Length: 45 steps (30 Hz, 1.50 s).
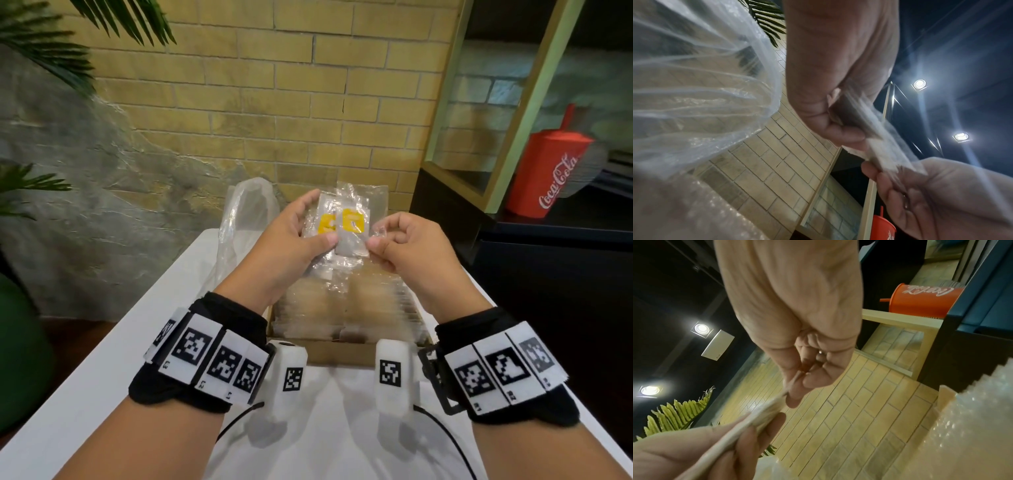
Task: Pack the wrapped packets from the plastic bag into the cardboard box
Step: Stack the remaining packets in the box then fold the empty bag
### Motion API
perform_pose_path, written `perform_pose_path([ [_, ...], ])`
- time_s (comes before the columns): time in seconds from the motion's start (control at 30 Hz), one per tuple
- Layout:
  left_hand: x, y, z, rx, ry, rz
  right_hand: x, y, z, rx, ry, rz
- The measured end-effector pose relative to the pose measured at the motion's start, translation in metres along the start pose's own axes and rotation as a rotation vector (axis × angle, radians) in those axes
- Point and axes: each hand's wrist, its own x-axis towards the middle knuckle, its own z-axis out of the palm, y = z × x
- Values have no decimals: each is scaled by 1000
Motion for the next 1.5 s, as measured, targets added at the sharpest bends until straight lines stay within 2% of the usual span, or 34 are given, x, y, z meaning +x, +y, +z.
perform_pose_path([
  [0.17, 7, 4, -12, 40, 214, 57, 0, -3, -14, -175, -7, -67],
  [0.3, 15, 2, -25, 14, 327, 49, -4, -8, -16, -434, -179, -55],
  [0.4, 16, -1, -24, -2, 316, 20, -6, -9, -9, -670, -320, -40],
  [0.5, 15, -1, -21, 19, 295, 27, -7, -8, -3, -760, -385, -30],
  [0.73, 12, 0, -20, 59, 288, 31, -9, -11, -5, -827, -374, -37],
  [0.87, 10, 2, -18, 44, 289, 44, -9, -6, -2, -885, -424, -34],
  [1.0, 10, 3, -17, 24, 291, 39, -10, -3, 0, -788, -514, 2],
  [1.13, 5, 3, -12, 67, 200, 55, -8, -1, -3, -788, -531, 1],
  [1.2, 3, 2, -10, 95, 140, 57, -8, -3, -5, -671, -470, 1],
  [1.33, -2, 2, -5, 173, -8, 55, -11, -14, -3, -156, -341, 93],
  [1.5, -8, 2, 6, 160, -110, 64, -5, -8, 5, 117, -159, 110],
])
